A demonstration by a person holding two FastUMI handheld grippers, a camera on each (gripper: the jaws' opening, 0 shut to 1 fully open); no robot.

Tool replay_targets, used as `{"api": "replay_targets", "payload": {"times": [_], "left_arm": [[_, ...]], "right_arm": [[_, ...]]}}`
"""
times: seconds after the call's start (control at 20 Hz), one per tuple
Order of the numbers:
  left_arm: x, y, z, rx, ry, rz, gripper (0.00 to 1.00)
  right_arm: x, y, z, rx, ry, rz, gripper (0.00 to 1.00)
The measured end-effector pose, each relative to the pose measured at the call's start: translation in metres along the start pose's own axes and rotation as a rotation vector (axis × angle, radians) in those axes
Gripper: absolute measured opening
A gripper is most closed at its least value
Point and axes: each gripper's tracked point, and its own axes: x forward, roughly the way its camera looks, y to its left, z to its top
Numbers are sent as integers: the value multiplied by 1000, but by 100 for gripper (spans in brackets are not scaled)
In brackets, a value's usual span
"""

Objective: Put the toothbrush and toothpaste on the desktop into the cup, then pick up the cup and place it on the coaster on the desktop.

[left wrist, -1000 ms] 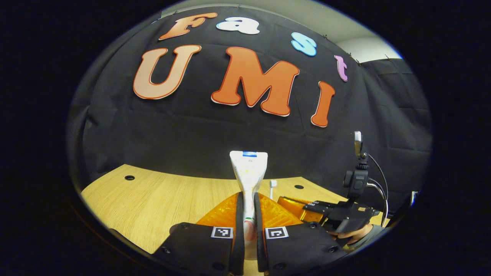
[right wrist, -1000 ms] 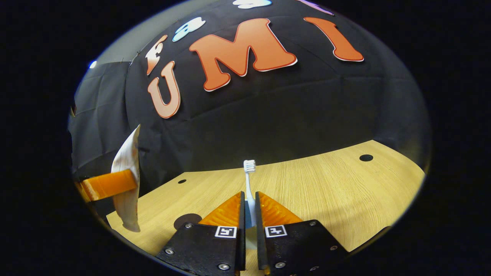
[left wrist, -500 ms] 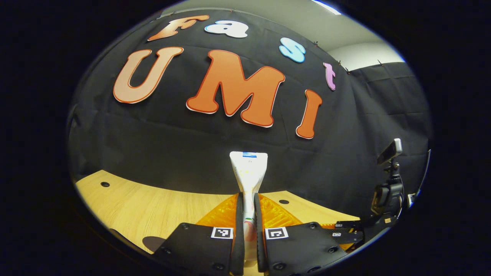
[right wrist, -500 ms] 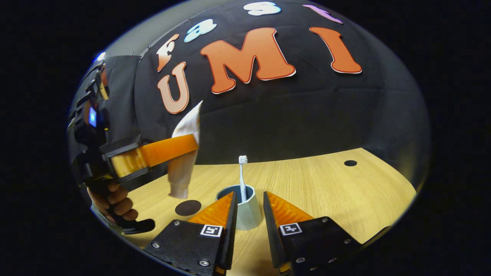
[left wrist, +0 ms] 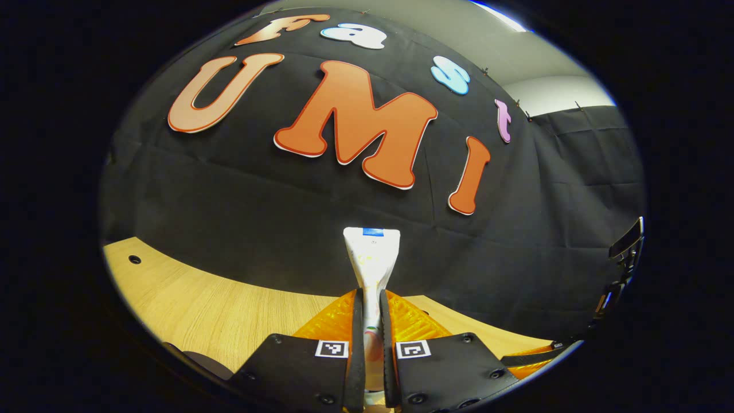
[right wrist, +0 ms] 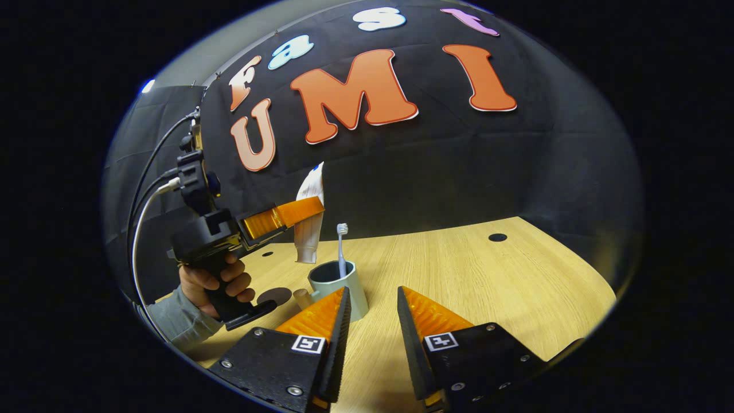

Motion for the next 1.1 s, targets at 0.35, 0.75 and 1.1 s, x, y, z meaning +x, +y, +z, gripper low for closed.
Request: {"api": "replay_targets", "payload": {"times": [0.35,0.75,1.1], "left_arm": [[16,10,-37,-36,63,22,19],[6,10,-56,43,105,11,24],[-28,11,-60,111,120,11,40]], "right_arm": [[-4,-6,1,10,-6,-15,70],[0,14,-5,-2,25,7,76],[3,39,-2,-10,61,29,80]]}}
